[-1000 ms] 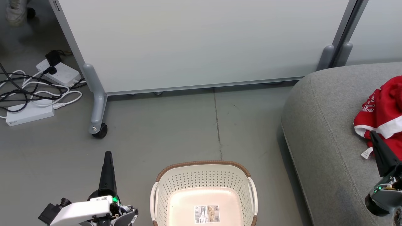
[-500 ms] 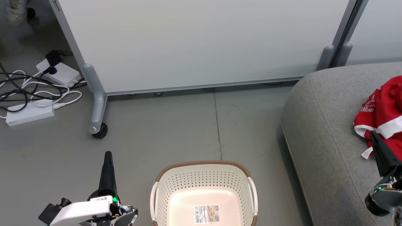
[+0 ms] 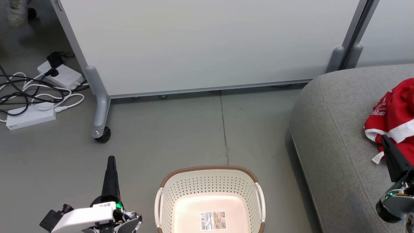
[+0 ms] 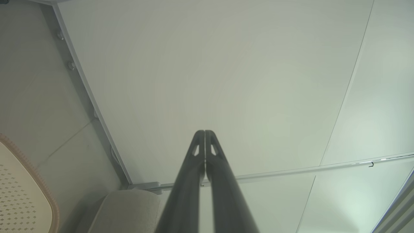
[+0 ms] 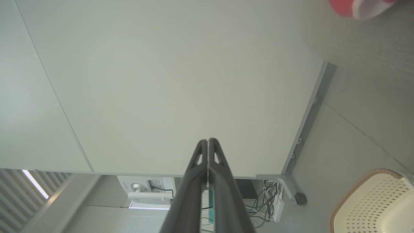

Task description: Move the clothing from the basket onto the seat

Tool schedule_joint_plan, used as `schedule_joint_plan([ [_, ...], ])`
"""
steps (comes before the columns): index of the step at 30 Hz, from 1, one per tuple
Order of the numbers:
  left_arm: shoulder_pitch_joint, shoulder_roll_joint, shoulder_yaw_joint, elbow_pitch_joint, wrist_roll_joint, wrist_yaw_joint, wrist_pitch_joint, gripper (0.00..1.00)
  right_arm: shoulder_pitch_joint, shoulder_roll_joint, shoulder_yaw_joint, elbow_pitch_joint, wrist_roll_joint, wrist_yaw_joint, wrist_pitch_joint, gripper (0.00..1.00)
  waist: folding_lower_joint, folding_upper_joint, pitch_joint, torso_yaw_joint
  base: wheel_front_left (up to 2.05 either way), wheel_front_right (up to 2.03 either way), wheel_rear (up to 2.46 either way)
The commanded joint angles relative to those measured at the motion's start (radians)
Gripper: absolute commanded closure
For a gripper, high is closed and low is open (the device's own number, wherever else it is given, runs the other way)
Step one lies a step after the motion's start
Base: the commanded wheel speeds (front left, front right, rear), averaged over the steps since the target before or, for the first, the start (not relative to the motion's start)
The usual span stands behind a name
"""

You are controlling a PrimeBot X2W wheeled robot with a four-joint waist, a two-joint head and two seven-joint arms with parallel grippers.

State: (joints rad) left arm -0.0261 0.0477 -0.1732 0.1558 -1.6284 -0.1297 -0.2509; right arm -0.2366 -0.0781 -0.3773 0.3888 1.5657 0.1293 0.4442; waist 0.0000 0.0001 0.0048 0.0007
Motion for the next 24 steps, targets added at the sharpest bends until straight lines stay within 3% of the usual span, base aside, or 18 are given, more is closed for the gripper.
schedule_joint_plan([
  [1,-0.015,0.003,0.002,-0.003,-0.001,-0.005,0.001,1.00,-0.008,-0.006,-0.002,0.000,0.000,0.003,0.005,1.00,0.0000,-0.0001,0.000,0.000,0.00,0.00,0.00],
  [24,-0.015,0.003,0.002,-0.003,-0.001,-0.005,0.001,1.00,-0.008,-0.005,-0.003,0.000,-0.001,0.003,0.006,1.00,0.0000,-0.0001,0.000,0.000,0.00,0.00,0.00],
])
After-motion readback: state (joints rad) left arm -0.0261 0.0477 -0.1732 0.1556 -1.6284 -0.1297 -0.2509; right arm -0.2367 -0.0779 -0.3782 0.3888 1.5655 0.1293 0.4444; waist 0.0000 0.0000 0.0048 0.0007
